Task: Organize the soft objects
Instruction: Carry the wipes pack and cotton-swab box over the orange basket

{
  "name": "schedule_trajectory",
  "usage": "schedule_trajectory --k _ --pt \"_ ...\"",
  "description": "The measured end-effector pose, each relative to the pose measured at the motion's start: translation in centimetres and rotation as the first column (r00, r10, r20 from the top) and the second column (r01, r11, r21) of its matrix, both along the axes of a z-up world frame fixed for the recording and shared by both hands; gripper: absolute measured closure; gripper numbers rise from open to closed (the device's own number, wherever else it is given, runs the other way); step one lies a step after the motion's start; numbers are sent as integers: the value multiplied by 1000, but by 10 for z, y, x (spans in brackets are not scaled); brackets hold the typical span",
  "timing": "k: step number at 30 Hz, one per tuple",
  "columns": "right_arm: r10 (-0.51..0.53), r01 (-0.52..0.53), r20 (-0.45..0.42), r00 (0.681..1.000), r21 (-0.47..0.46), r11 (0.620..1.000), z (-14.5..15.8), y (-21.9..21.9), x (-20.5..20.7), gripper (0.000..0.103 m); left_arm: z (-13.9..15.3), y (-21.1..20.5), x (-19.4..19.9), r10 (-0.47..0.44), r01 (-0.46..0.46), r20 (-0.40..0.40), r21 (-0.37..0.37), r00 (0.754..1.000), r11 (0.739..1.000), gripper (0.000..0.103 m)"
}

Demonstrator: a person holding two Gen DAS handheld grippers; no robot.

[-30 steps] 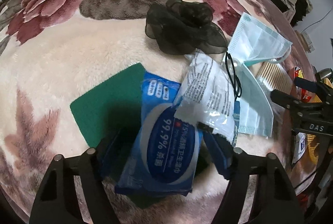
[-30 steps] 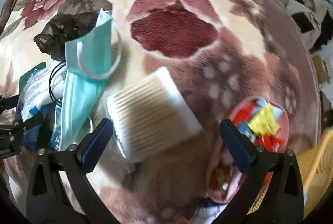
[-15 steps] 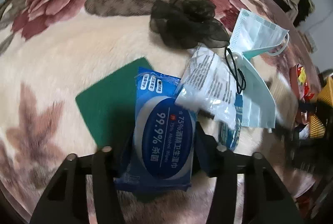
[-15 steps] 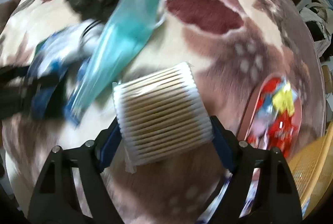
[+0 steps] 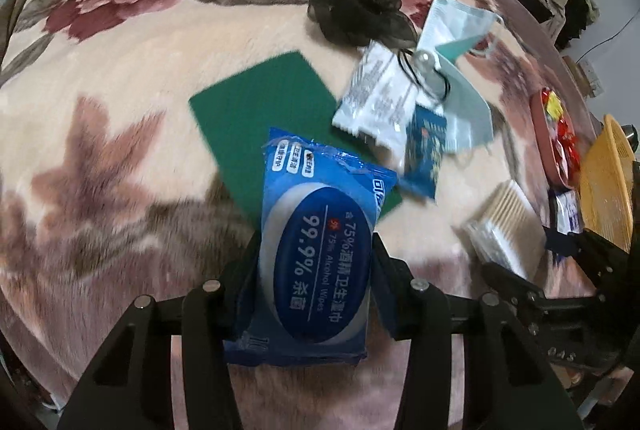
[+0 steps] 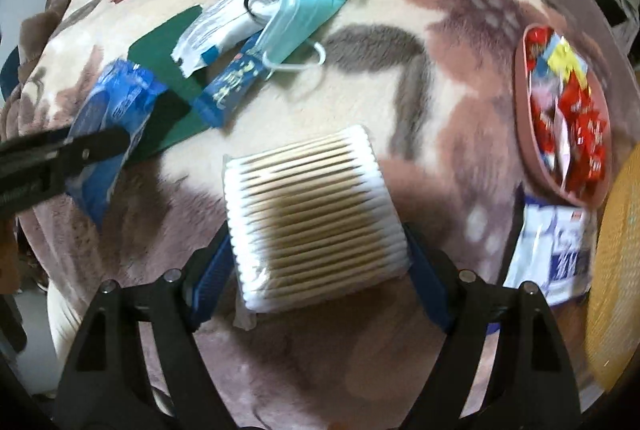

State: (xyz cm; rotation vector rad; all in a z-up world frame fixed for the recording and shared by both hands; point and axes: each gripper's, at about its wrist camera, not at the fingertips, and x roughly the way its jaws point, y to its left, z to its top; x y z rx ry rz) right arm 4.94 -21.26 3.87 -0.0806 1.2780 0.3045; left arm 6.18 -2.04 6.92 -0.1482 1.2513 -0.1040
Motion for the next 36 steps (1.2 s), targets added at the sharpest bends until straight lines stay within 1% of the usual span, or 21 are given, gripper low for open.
schedule_trajectory --k 3,6,7,9,11,14,16,17,20,23,29,30,32,33,35,36 --pt "-12 12 -16 1000 21 1000 -4 3 -13 20 -3 2 -17 5 -5 -17 -8 1000 1000 53" --pt "-29 30 -13 999 20 999 -6 4 -22 20 -14 5 -30 16 -16 -39 1 999 1000 52" --pt "-33 33 -10 999 22 999 -3 1 -12 19 -19 6 -33 27 -27 -50 -1 998 1000 51" --pt "-46 46 -6 999 22 999 -3 2 -12 15 -30 11 -35 50 -52 -66 -22 997 998 48" --pt "-60 60 -12 998 28 998 -6 2 -9 11 -34 12 -37 60 -62 -63 -25 996 998 46" --pt "-76 76 -9 997 29 997 -11 4 -9 9 -37 9 -39 55 -56 -55 -14 997 998 44" --pt "-82 83 -5 997 41 996 -13 6 -7 4 -38 8 -39 46 -46 -52 -11 998 999 41" --pt "-84 84 -4 996 47 995 -14 7 -7 3 -40 8 -40 42 -42 -51 -10 998 999 41" --pt "-93 93 -13 996 49 994 -16 6 -8 3 -44 1 -40 40 -40 -48 -5 998 999 41" --pt "-110 113 -56 992 50 992 -21 8 -5 3 -46 -3 -41 42 -43 -50 -6 998 999 41" --pt "-139 143 -54 989 71 987 -19 -5 -8 3 -48 0 -40 40 -40 -51 -3 998 999 41" --pt "-145 148 -50 988 74 986 -18 -7 -9 3 -48 1 -39 39 -40 -50 -2 998 999 41" --pt "-153 155 -35 988 72 985 -15 -10 -11 7 -47 0 -39 36 -35 -46 4 998 999 41" --pt "-155 156 -26 988 62 986 -13 -13 -13 12 -47 -2 -40 34 -34 -45 9 998 999 41" --pt "-151 151 -13 988 50 987 -11 -16 -17 17 -46 -3 -42 34 -33 -45 13 998 999 42" --pt "-150 150 -6 989 42 988 -10 -17 -18 22 -44 -4 -44 33 -33 -46 16 998 999 42"
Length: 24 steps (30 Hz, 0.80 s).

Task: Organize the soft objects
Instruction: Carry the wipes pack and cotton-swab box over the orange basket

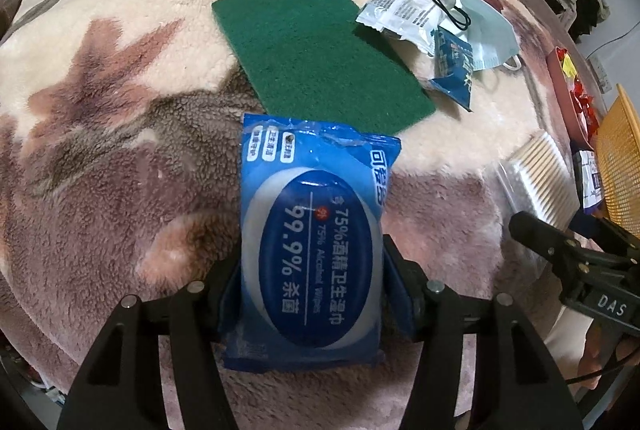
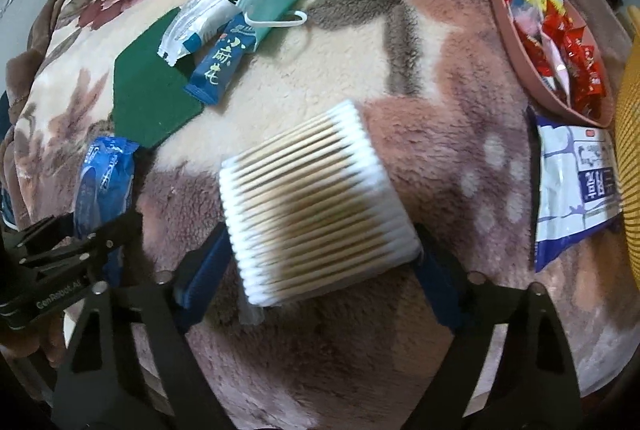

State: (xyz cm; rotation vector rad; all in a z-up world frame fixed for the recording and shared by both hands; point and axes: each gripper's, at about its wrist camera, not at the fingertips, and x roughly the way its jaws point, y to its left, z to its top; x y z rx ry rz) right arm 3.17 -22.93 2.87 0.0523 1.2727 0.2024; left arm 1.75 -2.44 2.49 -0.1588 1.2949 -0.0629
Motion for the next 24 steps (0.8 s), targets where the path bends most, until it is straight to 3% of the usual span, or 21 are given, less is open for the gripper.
schedule_trajectory --k 6,24 --pt "6 -6 34 999 -15 1000 9 -4 -9 26 7 -2 -9 -12 12 8 23 1000 1000 52" --pt "-11 10 104 994 11 1000 52 -23 -34 26 49 -12 -11 -47 45 66 28 997 999 52"
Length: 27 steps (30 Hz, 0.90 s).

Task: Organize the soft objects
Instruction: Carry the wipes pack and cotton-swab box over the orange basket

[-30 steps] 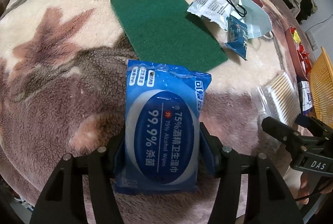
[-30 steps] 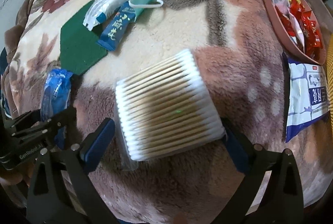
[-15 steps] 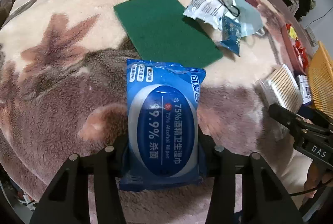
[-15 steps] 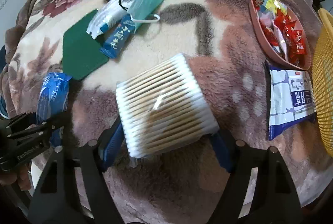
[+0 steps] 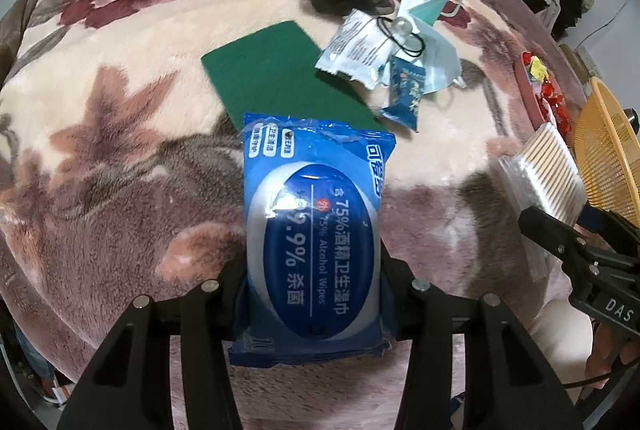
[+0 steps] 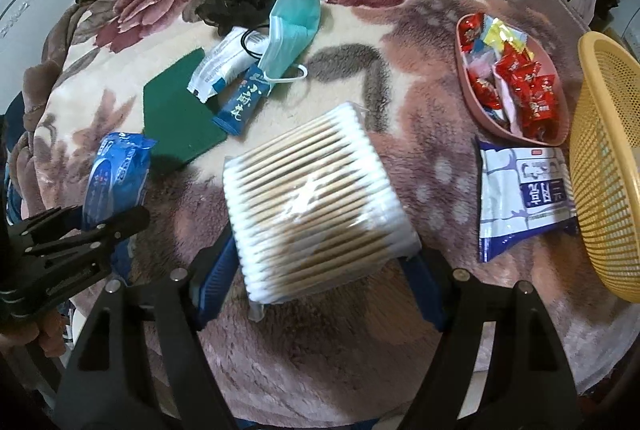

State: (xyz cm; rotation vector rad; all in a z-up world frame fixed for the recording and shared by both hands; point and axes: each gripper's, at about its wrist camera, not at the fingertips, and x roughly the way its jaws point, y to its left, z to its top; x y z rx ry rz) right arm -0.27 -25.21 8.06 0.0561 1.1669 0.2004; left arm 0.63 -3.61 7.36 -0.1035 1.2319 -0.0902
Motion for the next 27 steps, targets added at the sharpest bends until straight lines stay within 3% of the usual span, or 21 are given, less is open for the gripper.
schedule_trajectory --k 27 --pt "-82 80 44 996 50 996 38 -55 -4 26 42 -67 22 -114 113 70 28 991 993 52"
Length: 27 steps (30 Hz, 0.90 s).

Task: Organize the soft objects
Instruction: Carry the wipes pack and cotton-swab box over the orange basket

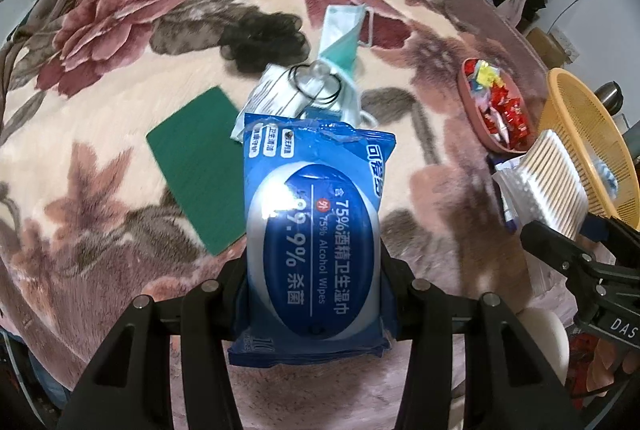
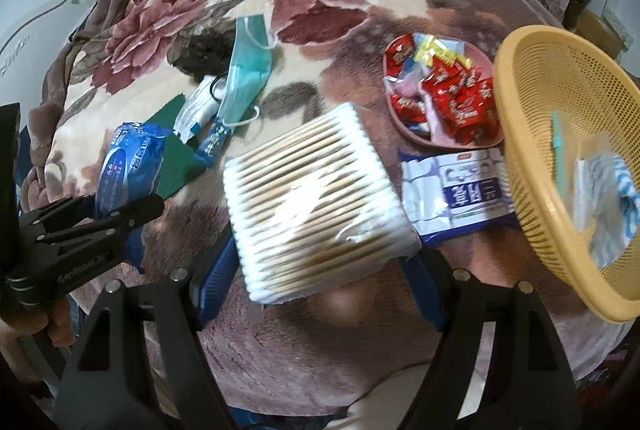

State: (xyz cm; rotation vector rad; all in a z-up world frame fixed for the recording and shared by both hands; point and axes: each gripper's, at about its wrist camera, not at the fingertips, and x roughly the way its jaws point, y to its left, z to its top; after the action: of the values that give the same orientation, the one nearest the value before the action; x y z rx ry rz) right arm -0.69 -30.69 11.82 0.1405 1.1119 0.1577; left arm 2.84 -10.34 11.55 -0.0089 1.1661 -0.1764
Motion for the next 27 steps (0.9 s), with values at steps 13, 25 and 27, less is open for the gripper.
schedule_trajectory --k 13,25,27 --pt "-54 54 54 997 14 998 31 -35 3 26 34 -41 14 -69 69 51 11 996 998 52" --pt "-119 118 93 989 12 993 51 -78 1 26 59 -87 22 -136 136 85 2 987 991 52" --pt "-131 130 97 987 11 991 52 -86 0 26 62 -95 24 -146 146 87 1 985 989 52"
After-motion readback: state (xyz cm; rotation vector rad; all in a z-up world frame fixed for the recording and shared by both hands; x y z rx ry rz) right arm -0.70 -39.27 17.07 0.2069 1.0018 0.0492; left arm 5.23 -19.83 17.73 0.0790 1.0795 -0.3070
